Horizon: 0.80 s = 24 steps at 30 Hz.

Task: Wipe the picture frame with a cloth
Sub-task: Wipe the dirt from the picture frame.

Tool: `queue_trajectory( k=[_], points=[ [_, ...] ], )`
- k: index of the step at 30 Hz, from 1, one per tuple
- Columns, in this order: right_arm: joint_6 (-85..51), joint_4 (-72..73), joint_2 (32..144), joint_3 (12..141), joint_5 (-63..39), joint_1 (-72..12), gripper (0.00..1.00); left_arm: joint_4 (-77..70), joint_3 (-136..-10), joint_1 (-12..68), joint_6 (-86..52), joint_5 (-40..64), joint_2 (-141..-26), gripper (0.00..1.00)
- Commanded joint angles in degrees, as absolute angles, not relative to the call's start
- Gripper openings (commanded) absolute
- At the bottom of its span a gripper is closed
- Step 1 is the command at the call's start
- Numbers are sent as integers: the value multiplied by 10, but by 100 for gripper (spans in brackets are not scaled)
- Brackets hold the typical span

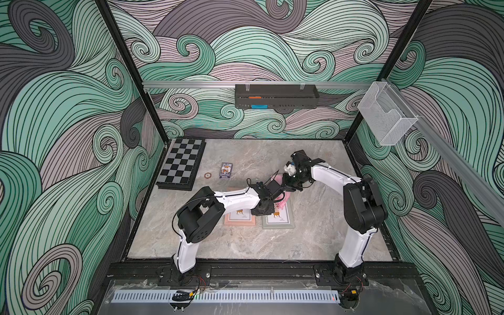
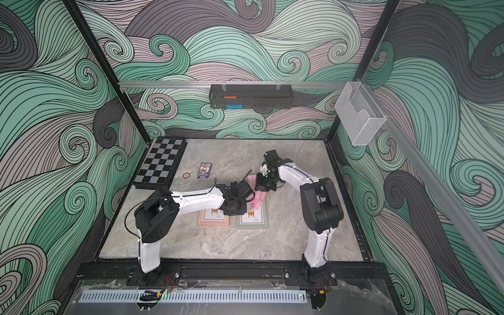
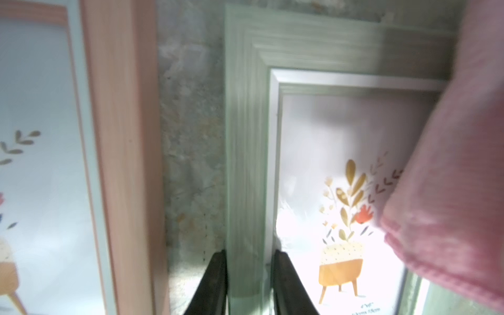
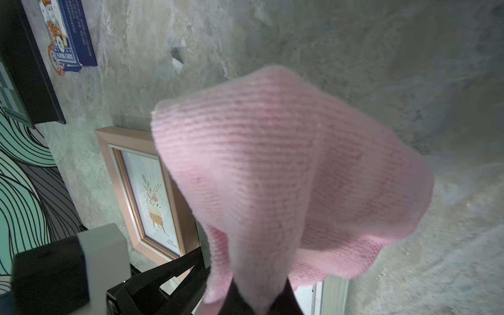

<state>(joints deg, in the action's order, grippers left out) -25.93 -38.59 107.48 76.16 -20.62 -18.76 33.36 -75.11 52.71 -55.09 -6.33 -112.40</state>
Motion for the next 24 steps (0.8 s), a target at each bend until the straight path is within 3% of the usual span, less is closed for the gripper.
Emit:
queue_trajectory(
  k=[1,8,16,24],
  points=[
    [-263,-380,1098,794,-232,-234,0,425,-744,531,-558,-83,-1162,20],
    [-274,-365,1153,840,-268,-244,0,426,-741,531,-560,-82,-1160,20],
    [-252,-383,1099,761,-216,-140,0,425,-746,531,-557,-82,-1163,20],
    [-237,-387,1059,790,-187,-133,0,433,-772,530,-557,-86,-1181,19]
  ],
)
